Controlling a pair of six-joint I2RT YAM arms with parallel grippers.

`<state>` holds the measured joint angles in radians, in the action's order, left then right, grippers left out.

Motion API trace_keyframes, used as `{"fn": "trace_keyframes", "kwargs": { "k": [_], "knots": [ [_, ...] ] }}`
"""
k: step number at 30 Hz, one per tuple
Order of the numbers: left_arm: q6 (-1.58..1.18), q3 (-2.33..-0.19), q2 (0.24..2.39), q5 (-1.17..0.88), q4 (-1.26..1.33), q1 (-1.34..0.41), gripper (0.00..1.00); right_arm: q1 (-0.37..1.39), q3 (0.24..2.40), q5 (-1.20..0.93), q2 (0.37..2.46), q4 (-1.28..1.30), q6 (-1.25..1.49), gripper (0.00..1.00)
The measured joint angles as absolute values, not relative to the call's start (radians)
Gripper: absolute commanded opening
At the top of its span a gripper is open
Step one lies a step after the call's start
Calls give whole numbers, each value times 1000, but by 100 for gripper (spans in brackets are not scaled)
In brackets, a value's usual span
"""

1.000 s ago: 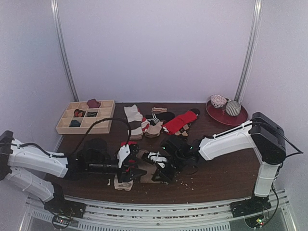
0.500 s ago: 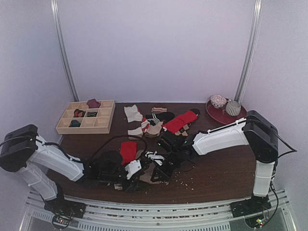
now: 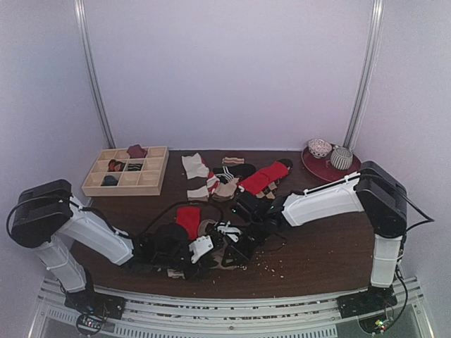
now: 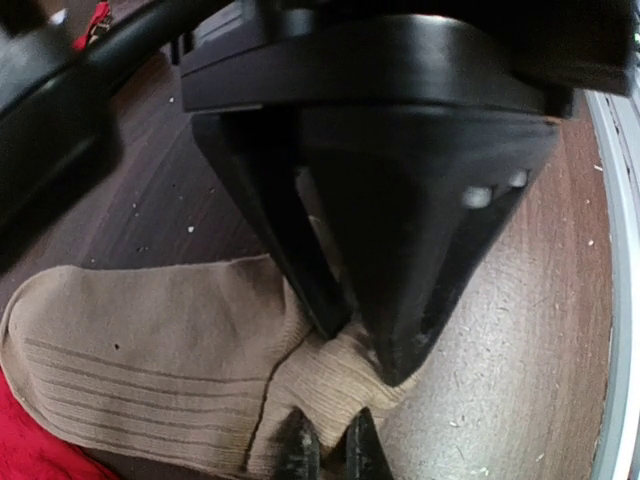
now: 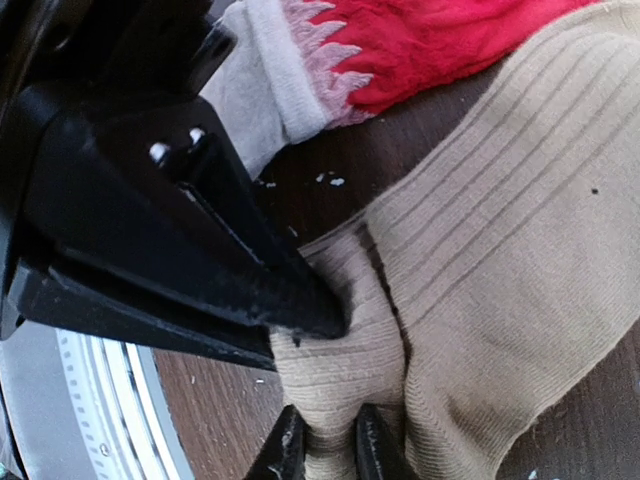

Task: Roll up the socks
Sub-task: Roll the sock at the center of the board.

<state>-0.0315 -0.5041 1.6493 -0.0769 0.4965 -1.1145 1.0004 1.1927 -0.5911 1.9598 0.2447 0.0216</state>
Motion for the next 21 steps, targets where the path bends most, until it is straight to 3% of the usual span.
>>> {"fn": "trace_keyframes", "kwargs": {
  "k": [5, 9, 14, 21],
  "knots": [
    [-78, -533, 1665, -77, 474, -1114, 0, 1001, 1127, -576, 1911, 184, 24, 45],
    [-130, -586, 1702, -115, 444, -1119, 0, 1001, 921, -511, 1760, 52, 36, 58],
    [-231, -638, 1722, -198, 381, -1101, 0, 1033, 645, -416, 1523, -177, -38, 62],
    [-342, -655, 1723, -334, 320, -1045, 0, 1209, 585, -176, 1465, -386, -305, 64]
  ]
}}
